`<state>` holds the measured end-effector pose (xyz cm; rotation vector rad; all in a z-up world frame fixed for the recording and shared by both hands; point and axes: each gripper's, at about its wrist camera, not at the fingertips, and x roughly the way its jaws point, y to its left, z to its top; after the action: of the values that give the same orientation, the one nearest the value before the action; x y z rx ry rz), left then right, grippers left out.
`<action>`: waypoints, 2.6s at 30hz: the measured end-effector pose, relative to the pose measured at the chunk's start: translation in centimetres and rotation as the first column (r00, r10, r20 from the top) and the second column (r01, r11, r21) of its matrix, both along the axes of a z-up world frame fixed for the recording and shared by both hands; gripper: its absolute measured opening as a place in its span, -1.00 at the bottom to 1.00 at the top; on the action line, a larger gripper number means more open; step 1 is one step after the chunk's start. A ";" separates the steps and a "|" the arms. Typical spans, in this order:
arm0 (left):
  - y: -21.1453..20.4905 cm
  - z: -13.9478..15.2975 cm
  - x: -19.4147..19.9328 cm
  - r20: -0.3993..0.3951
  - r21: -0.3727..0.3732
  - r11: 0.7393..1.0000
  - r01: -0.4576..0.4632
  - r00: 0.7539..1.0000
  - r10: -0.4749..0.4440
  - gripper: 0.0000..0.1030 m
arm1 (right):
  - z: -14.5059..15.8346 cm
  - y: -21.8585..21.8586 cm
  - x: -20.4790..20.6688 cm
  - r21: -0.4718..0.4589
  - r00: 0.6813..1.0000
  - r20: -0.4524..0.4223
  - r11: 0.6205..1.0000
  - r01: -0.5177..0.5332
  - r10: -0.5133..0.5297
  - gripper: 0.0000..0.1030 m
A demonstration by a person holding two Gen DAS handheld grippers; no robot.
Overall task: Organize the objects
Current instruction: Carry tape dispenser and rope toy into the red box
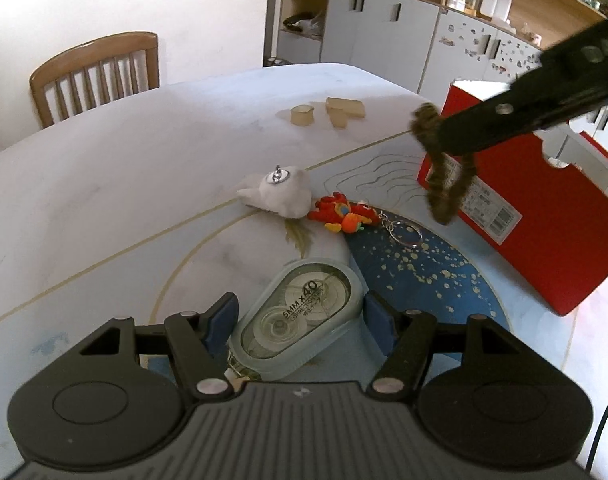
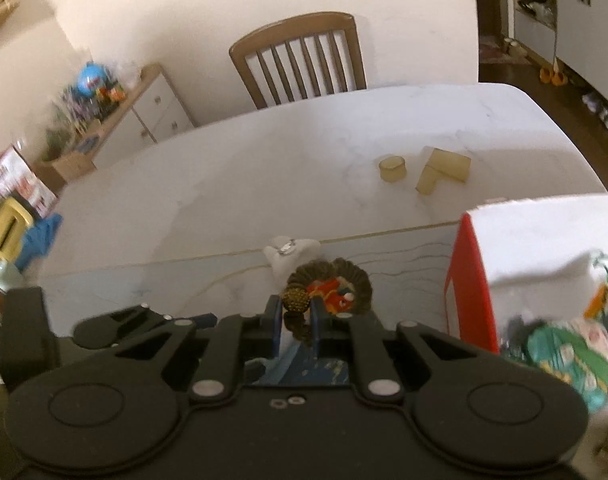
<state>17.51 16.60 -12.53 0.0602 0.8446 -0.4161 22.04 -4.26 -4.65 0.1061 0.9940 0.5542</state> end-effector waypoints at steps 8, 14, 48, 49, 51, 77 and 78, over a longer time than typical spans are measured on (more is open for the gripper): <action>0.4 3.1 -2.1 0.012 -0.017 1.000 -0.004 1.000 0.004 0.33 | 2.9 -2.7 -3.4 0.039 0.999 0.004 0.999 0.035 -0.035 -0.76; -0.4 6.5 -3.8 0.027 -0.037 0.999 0.024 0.999 -0.023 0.33 | 5.3 -5.3 -6.0 -0.001 0.997 0.033 0.997 0.073 -0.073 -0.76; -21.4 12.7 -4.7 0.076 0.026 0.992 0.127 0.989 -0.129 0.33 | 6.1 -25.4 -2.4 0.020 0.988 0.099 0.993 0.117 -0.118 -0.76; -22.2 12.6 -4.5 0.073 0.029 0.991 0.129 0.989 -0.130 0.33 | 5.9 -25.7 -2.1 0.017 0.989 0.097 0.994 0.110 -0.112 -0.76; -23.6 12.3 -3.9 0.065 0.035 0.991 0.132 0.989 -0.134 0.33 | 5.5 -26.3 -1.3 0.007 0.991 0.092 0.995 0.096 -0.096 -0.76; -35.2 6.7 3.8 -0.021 0.205 0.962 0.178 0.984 -0.178 0.33 | -1.7 -28.1 7.4 -0.026 0.998 -0.057 0.999 0.039 -0.040 -0.75; -35.4 6.5 4.1 -0.024 0.214 0.961 0.177 0.984 -0.176 0.33 | -1.9 -28.0 7.6 -0.029 0.997 -0.061 0.999 0.037 -0.039 -0.75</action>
<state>21.56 -18.76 -6.04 0.3381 0.8902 -0.4907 29.65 -32.22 -6.56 0.1173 1.0575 0.5045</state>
